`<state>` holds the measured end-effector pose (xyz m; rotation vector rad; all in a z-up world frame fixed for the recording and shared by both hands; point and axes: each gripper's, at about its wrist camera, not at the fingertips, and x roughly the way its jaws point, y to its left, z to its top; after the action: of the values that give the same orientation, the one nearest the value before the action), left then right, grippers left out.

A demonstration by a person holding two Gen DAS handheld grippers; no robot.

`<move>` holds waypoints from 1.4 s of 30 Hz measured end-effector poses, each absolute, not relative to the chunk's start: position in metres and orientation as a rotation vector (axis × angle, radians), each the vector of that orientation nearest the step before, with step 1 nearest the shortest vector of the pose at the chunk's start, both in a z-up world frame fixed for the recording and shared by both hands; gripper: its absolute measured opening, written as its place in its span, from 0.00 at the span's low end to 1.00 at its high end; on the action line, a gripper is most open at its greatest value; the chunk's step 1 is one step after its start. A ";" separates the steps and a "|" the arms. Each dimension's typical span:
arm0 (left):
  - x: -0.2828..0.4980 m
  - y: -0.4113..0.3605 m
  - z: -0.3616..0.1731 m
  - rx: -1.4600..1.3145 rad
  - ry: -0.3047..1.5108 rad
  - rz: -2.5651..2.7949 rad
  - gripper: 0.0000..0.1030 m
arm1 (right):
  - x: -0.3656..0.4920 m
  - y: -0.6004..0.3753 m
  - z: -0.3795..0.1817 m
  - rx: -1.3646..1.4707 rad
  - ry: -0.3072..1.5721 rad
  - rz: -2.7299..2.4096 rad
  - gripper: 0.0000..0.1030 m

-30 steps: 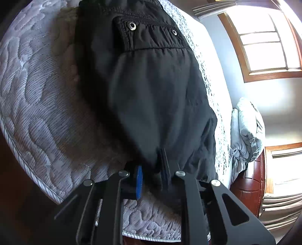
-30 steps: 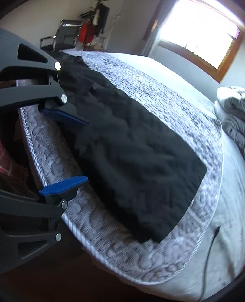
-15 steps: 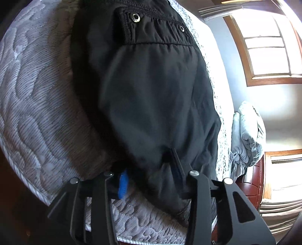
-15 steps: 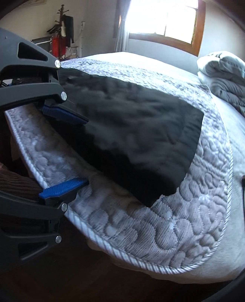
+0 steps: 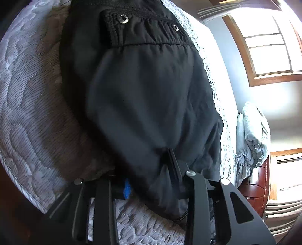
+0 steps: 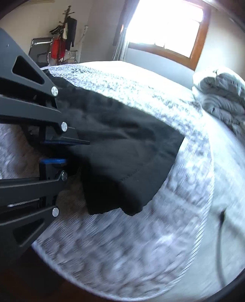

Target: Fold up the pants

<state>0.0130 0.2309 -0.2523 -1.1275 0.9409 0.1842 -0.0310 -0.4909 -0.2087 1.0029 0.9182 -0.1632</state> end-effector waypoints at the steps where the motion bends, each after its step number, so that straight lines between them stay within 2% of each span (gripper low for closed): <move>1: 0.015 0.229 -0.251 -1.122 0.938 0.186 0.28 | -0.022 -0.490 -0.202 0.981 0.910 -0.156 0.09; 9: 0.046 0.220 -0.245 -1.094 0.915 0.162 0.23 | 0.024 -0.496 -0.180 0.937 0.855 -0.133 0.09; 18: 0.077 0.218 -0.250 -1.054 0.902 0.156 0.24 | 0.037 -0.498 -0.210 0.958 0.898 -0.181 0.09; 21: 0.074 0.219 -0.251 -1.046 0.903 0.153 0.27 | 0.030 -0.500 -0.220 0.969 0.902 -0.183 0.09; 22: 0.070 0.221 -0.253 -1.045 0.902 0.148 0.29 | 0.027 -0.501 -0.222 0.974 0.905 -0.179 0.10; 24: 0.068 0.222 -0.254 -1.059 0.898 0.121 0.39 | 0.027 -0.502 -0.224 0.979 0.918 -0.182 0.15; 25: 0.070 0.220 -0.252 -1.059 0.891 0.111 0.47 | 0.026 -0.502 -0.225 0.984 0.920 -0.175 0.15; 26: 0.068 0.218 -0.249 -1.049 0.884 0.107 0.55 | 0.026 -0.502 -0.224 0.984 0.919 -0.171 0.20; 27: 0.068 0.215 -0.245 -1.033 0.887 0.107 0.59 | 0.024 -0.502 -0.223 0.978 0.938 -0.182 0.26; 28: 0.068 0.212 -0.242 -1.017 0.892 0.110 0.71 | 0.022 -0.501 -0.221 0.967 0.948 -0.194 0.37; 29: 0.066 0.209 -0.237 -0.985 0.899 0.122 0.83 | 0.017 -0.499 -0.216 0.943 0.943 -0.210 0.38; 30: 0.065 0.207 -0.233 -0.959 0.904 0.134 0.87 | 0.012 -0.496 -0.212 0.912 0.939 -0.228 0.38; 36: 0.037 0.183 -0.206 -0.794 0.933 0.199 0.88 | -0.021 -0.463 -0.188 0.792 0.960 -0.267 0.38; 42: 0.027 0.128 -0.175 -0.674 0.897 0.088 0.88 | 0.007 -0.376 -0.155 0.665 0.913 0.066 0.38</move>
<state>0.0265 0.1282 -0.1747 -0.6740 0.8966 0.0883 0.0074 -0.3758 -0.1549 0.6651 0.9126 0.0660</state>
